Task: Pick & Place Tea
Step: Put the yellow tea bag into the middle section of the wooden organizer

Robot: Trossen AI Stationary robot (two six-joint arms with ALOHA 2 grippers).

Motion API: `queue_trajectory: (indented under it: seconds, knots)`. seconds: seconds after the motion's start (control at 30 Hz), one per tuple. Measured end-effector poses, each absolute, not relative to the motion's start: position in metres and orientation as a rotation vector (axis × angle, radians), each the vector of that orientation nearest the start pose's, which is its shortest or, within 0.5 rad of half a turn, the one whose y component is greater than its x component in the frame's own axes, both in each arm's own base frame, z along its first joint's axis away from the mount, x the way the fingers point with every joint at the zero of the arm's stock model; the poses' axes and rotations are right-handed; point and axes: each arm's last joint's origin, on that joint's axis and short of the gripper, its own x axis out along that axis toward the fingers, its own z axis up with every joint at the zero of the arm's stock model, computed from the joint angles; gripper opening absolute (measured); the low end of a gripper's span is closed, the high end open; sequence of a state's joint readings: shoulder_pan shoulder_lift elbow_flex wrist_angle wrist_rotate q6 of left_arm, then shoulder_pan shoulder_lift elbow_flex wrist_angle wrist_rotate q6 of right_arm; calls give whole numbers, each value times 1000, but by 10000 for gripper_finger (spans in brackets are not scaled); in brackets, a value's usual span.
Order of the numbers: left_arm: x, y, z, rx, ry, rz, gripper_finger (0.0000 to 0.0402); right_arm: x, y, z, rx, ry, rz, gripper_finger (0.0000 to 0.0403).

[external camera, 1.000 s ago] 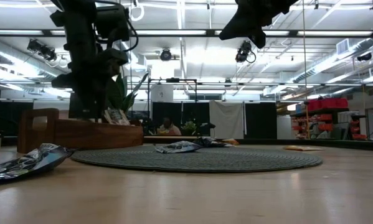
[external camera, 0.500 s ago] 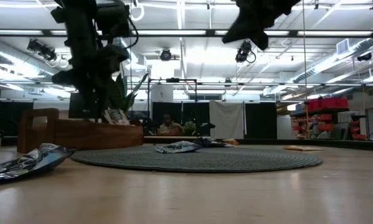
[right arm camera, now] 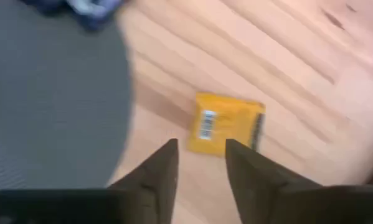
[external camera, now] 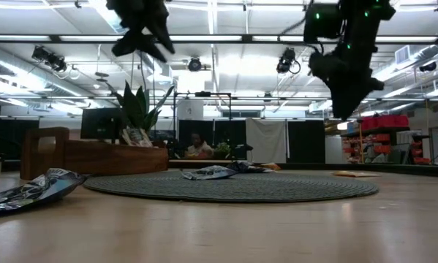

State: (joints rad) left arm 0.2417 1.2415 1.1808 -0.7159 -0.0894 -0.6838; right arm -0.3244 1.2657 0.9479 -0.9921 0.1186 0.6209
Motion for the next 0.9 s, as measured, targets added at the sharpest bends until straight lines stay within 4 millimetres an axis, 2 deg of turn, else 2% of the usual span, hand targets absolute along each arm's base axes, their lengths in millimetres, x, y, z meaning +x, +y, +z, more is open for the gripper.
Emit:
queue_trajectory:
  seconds: [0.13,0.3,0.5,0.63,0.9]
  knots:
    - [247,63,339,-700,583,551,138,190,-81,218,719,1230,-825,170]
    - [248,58,338,-675,600,530,138,180,-82,190,835,1250,-803,182]
    - [248,57,338,-668,603,525,138,186,-83,184,826,1150,-880,180]
    - [248,57,338,-659,599,538,138,192,-83,176,817,1176,-877,180]
    - [248,57,338,-656,597,546,138,209,-80,146,760,1284,-886,180]
